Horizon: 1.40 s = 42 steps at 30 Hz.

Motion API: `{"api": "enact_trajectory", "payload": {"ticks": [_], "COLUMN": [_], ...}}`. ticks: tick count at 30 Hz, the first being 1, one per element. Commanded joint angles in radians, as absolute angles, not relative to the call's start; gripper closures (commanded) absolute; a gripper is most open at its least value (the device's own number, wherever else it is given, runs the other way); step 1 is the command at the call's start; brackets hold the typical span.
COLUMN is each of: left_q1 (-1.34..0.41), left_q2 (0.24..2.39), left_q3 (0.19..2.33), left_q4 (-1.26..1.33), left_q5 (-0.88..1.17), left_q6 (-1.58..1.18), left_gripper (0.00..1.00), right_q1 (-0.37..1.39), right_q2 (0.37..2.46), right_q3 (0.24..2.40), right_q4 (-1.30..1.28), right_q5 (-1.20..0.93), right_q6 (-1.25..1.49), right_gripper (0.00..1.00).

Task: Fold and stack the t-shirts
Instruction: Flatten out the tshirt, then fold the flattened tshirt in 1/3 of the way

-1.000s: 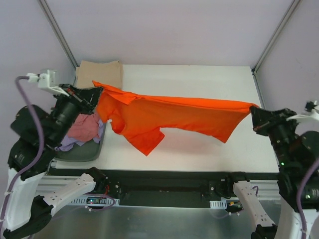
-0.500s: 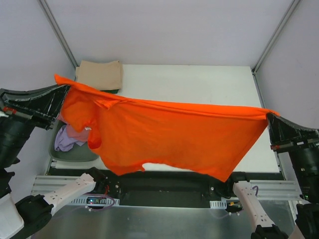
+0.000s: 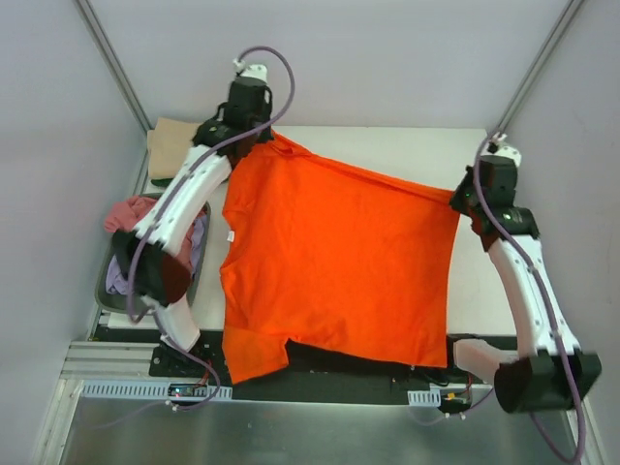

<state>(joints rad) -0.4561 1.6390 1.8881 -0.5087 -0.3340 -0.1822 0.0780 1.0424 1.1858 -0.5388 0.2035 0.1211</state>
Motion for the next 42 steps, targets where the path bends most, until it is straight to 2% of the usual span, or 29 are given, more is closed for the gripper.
{"api": "enact_trajectory", "payload": {"ticks": [1, 5, 9, 13, 19, 34, 42], "left_q1": [-0.393, -0.374, -0.347, -0.322, -0.314, -0.314, -0.314], "left_q2": [1.897, 2.178, 2.344, 2.398, 2.359, 1.973, 1.838], "left_q3": [1.975, 2.129, 2.252, 2.26, 2.197, 1.772, 1.591], "left_q4": [-0.503, -0.499, -0.494, -0.472, -0.462, -0.454, -0.462], "left_q5": [-0.262, -0.204, -0.147, -0.123, -0.091, -0.109, -0.107], "left_q6": [-0.153, -0.149, -0.166, -0.192, -0.218, -0.347, -0.445], "left_gripper": [1.0, 1.0, 1.0, 1.0, 1.0, 1.0, 1.0], "right_q1": [0.06, 0.046, 0.038, 0.038, 0.037, 0.037, 0.037], "right_q2": [1.242, 1.556, 1.832, 1.931, 1.914, 1.761, 1.746], "right_q3": [1.123, 1.228, 1.409, 1.502, 1.488, 1.371, 1.396], "right_q4": [-0.283, -0.245, -0.291, -0.296, -0.31, -0.321, -0.367], "right_q5": [0.253, 0.141, 0.062, 0.011, 0.04, 0.038, 0.067], "right_q6": [0.06, 0.008, -0.003, -0.002, -0.002, -0.002, -0.015], "right_gripper": [1.0, 0.99, 1.0, 1.0, 1.0, 1.0, 1.0]}}
